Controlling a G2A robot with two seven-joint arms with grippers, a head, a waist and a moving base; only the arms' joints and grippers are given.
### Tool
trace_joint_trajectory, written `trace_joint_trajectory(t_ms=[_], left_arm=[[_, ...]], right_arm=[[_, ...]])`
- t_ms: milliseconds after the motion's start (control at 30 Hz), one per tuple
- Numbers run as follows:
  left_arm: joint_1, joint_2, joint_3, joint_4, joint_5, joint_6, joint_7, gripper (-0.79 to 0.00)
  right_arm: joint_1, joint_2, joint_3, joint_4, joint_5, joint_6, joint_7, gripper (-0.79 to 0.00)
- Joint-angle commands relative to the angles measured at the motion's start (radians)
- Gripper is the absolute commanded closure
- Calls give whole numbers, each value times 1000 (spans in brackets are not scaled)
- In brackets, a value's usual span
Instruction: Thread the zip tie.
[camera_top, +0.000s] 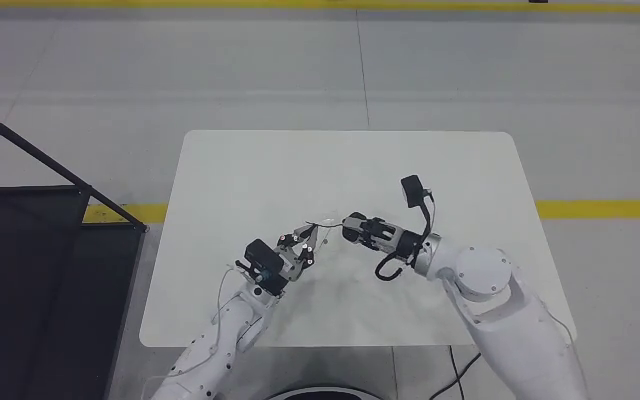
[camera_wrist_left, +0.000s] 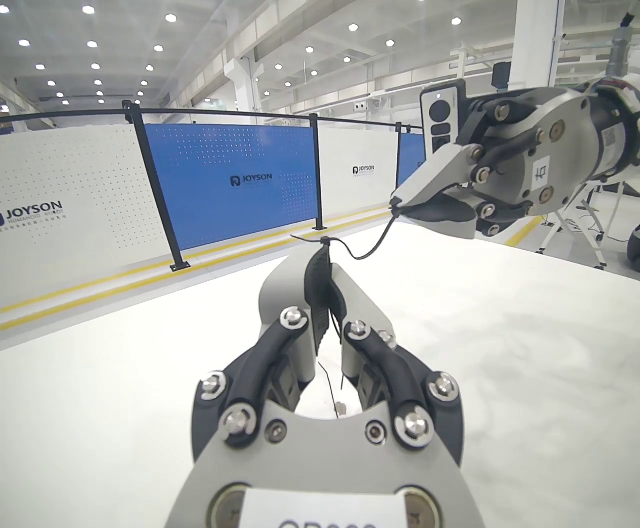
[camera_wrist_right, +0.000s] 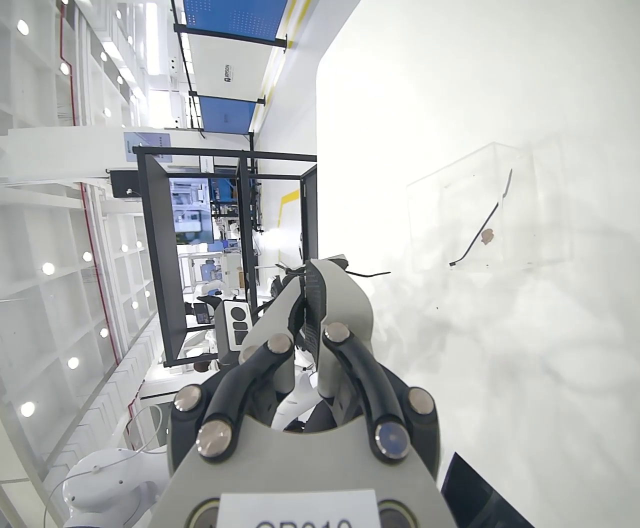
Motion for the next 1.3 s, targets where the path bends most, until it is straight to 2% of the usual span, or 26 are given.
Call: trace_joint_trajectory(t_ms=[0,200,400,633,933,1200,1233,1267], left_arm=[[0,0,-1,0,3,-1,-3,0],[-1,-2,-1,-2,10,-2,-10,0],[-6,-5,2,6,13,-3,-29,0],[-10,-7,3,12,16,-6,-35,0],[-9,-10,1,12,10,-11,-14,0],[-8,-11,-8,14,-26,-52,-9,0],[-7,-11,-12,12,-41,-62,-9,0],[-7,-11,-16,11,-54,-69,-11,0]], right_arm=[[-7,1,5,-3,-3,-13,1,0],[-12,1,9,-8,-7,-26,6,0],[-48,3,33,-18,17,-130,2,0],[-70,5,46,-17,27,-201,22,0],[-17,-1,10,10,0,-109,46,0],[-4,-4,0,19,-7,-94,43,0],[-2,-3,0,20,-7,-88,50,-209],[1,-3,3,21,-8,-85,55,-471]])
